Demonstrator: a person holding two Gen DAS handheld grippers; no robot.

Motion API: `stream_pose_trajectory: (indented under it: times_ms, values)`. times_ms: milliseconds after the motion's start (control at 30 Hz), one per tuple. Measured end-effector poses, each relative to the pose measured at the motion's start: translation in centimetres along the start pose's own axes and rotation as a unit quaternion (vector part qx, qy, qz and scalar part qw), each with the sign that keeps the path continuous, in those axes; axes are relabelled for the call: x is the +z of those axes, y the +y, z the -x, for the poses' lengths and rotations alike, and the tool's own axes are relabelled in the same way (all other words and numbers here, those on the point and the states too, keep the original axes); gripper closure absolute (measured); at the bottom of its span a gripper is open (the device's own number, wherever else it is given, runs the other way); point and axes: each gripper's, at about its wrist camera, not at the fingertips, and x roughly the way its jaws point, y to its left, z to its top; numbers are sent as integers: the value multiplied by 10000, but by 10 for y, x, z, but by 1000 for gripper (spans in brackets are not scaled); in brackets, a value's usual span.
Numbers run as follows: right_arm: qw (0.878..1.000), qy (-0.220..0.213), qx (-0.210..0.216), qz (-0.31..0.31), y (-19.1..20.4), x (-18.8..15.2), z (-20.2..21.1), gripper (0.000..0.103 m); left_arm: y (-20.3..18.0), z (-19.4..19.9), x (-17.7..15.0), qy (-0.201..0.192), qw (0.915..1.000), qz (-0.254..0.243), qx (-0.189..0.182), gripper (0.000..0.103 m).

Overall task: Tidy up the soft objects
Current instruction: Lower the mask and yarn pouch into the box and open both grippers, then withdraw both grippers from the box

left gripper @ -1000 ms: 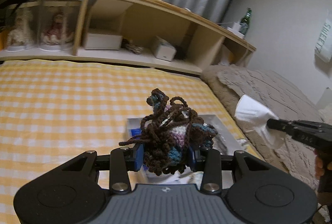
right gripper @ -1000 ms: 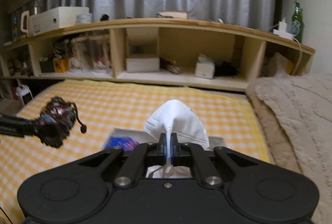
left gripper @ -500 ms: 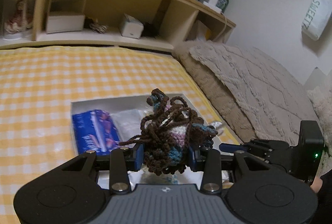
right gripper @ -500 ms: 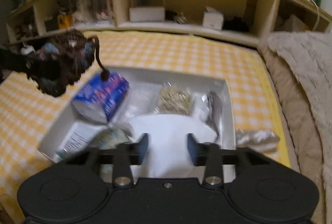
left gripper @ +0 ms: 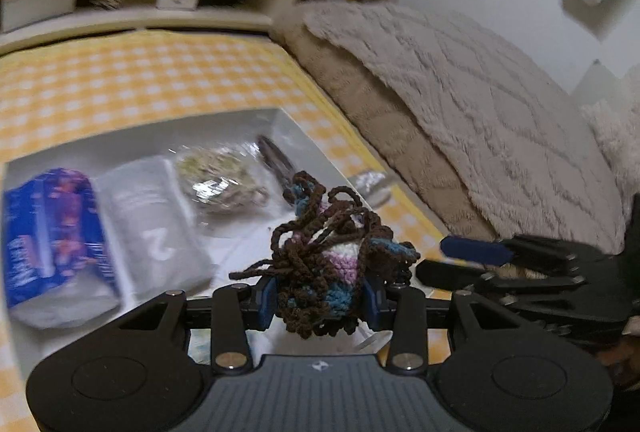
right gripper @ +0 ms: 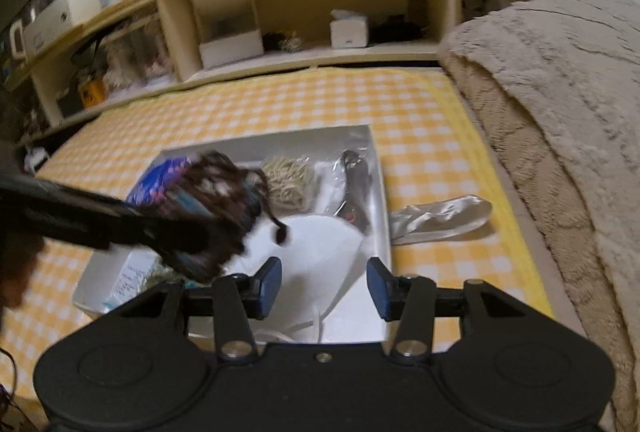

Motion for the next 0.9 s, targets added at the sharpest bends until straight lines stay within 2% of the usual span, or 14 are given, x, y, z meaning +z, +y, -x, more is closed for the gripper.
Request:
stream_pose_trajectory:
  times_ms: [67,100,167,333,600,767,900]
  values:
    - [9999,-48,7,-121,-6,0,4,55,-3,-17,-2,211,9998,-42,-35,36]
    - [9999,-54,8,-155,-7,0,4,55,-4,-25,-3,330,9994,3,32,24]
    - [9998,-26,8,-211,-11,0,5,55,-2,-35,-8,515,9983,106,239,22]
    - [9997,88,16,-230,-12,-3,2,54,-1,-33,-16,618,9976,39,319,15]
    - [9996,176,-72,-191,-8,-1,0,53,-2,-7,-6,440,9978,-12,498,12]
    - [9998,67,-151,-139,1,13,9,53,-1,21,2,188,9983,10,549,11]
    - [9997,-113,-216,-95,16,30,19,53,1,48,9,-51,9978,12,657,5]
